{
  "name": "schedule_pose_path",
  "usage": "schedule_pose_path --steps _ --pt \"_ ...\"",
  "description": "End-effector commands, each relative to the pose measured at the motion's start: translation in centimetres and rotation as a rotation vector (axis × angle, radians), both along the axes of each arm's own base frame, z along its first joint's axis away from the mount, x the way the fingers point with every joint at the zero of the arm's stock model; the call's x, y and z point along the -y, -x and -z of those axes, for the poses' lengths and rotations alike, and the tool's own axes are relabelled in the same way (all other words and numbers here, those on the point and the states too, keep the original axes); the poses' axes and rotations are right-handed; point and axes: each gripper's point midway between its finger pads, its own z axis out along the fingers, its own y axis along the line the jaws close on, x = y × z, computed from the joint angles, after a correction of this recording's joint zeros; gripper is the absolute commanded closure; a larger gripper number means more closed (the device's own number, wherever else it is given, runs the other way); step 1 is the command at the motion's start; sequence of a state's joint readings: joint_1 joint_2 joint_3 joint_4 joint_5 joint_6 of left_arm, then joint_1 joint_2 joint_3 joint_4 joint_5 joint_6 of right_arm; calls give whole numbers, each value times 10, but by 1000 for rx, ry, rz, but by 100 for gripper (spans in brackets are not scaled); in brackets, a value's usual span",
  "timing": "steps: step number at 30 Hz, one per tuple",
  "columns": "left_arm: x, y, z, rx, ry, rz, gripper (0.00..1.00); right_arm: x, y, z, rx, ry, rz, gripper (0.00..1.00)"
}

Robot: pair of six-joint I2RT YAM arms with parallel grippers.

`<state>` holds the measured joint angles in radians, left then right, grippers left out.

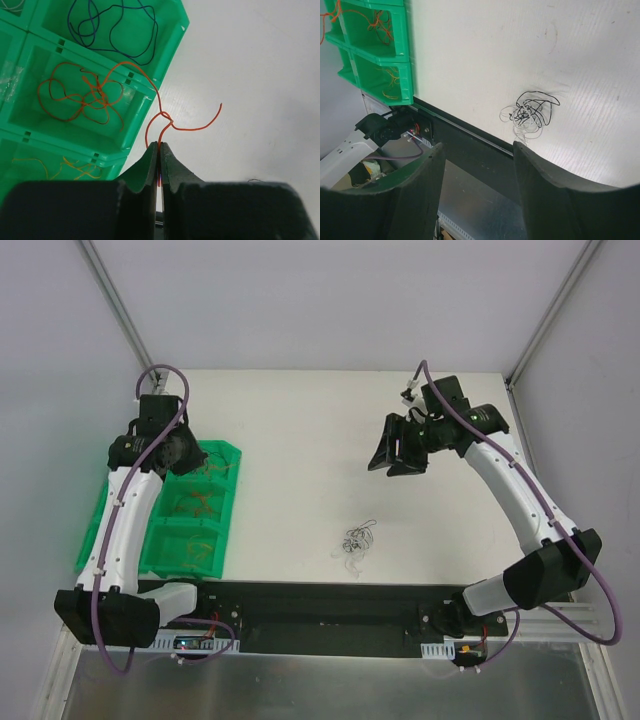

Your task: Untangle the cables

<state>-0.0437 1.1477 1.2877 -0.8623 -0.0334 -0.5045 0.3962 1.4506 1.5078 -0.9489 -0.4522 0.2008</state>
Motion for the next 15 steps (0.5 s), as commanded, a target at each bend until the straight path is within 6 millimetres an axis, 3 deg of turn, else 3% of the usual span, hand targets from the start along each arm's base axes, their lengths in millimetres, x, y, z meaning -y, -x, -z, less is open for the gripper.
schedule_pose_path --steps 1,6,10,15 --pt "-14 -2 13 -36 -54 -27 100 9 10 -13 47 2 -17 41" --pt "-31 14 34 -104 -80 -148 100 20 11 -11 49 32 -19 41" --pt "-57 25 55 -159 -120 -291 100 26 11 -5 25 63 -27 41" --pt "-75 32 84 -282 -208 -307 100 23 7 1 -1 64 -23 41"
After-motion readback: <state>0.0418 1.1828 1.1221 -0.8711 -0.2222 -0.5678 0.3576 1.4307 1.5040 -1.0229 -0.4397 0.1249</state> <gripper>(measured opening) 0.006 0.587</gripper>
